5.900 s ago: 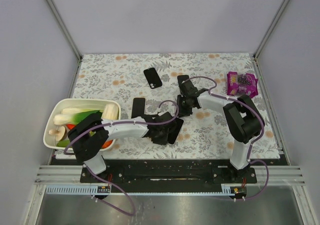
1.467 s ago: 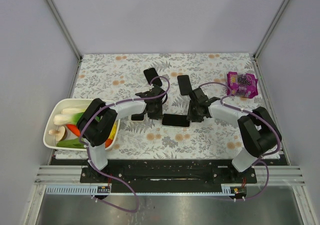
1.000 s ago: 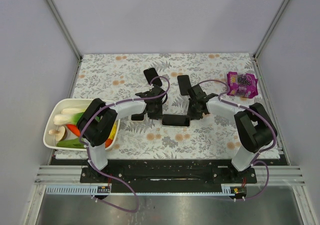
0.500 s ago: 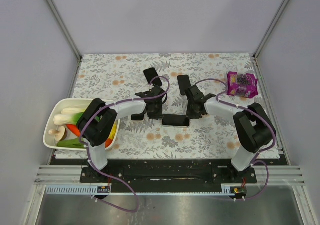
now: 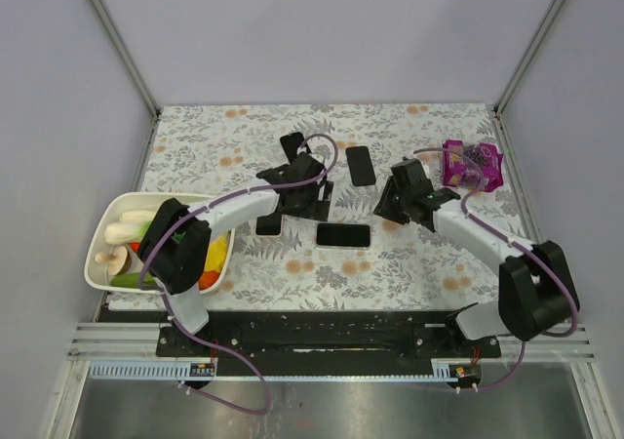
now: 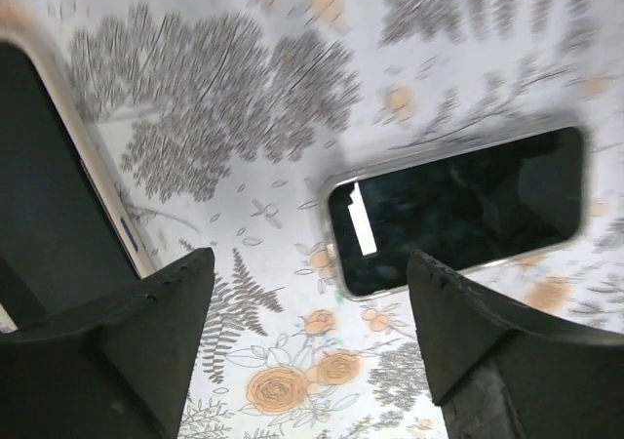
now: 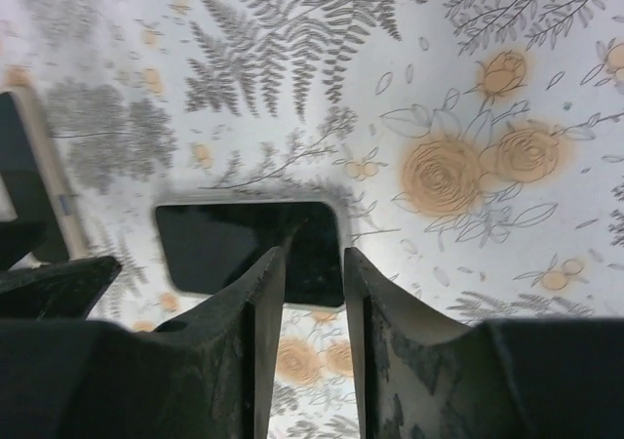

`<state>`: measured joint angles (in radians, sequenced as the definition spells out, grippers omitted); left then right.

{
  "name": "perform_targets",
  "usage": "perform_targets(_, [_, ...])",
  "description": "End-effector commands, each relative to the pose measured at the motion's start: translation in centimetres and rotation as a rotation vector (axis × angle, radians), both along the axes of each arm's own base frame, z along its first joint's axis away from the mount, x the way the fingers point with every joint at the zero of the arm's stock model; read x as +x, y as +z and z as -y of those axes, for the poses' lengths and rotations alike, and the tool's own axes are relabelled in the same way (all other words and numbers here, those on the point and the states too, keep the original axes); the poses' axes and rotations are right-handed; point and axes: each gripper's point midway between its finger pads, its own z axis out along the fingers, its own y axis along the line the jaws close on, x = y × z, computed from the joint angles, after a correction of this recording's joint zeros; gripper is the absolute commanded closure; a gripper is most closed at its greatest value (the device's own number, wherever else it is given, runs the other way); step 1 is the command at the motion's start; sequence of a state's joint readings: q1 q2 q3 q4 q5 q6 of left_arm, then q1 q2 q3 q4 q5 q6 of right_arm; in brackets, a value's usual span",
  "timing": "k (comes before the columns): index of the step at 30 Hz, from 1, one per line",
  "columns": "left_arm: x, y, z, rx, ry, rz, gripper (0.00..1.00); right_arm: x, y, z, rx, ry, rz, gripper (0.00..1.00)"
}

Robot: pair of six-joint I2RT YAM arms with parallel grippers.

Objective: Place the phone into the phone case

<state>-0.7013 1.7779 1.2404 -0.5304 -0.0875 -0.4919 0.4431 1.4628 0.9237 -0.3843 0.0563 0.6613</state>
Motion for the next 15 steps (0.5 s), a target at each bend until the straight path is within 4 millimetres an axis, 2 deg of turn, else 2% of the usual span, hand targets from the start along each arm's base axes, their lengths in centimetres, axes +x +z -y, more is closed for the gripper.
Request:
perform_targets(1, [2.6, 6.4, 3.0, -0.063, -0.25, 0.18, 0.11, -1.6, 1.1, -1.1, 0.156, -0.029, 0.016, 0.63])
perform_targets(3, [2.8, 6.7, 4.0, -0.073, -0.326, 0.181, 0.06, -3.0, -0.4, -1.7, 0.208, -0.015, -0.025, 0.66])
perform_targets(8, [3.8, 6.8, 5.1, -0.069, -0.39, 0.184, 0.05, -5.2, -3.6, -2.5, 0.273, -0.013, -0.091, 0.68])
perform_targets(15, [3.8, 5.4, 5.7, -0.071, -0.441, 0.151, 0.04, -6.3, -5.2, -4.0, 0.27, 0.02, -0.123, 0.81])
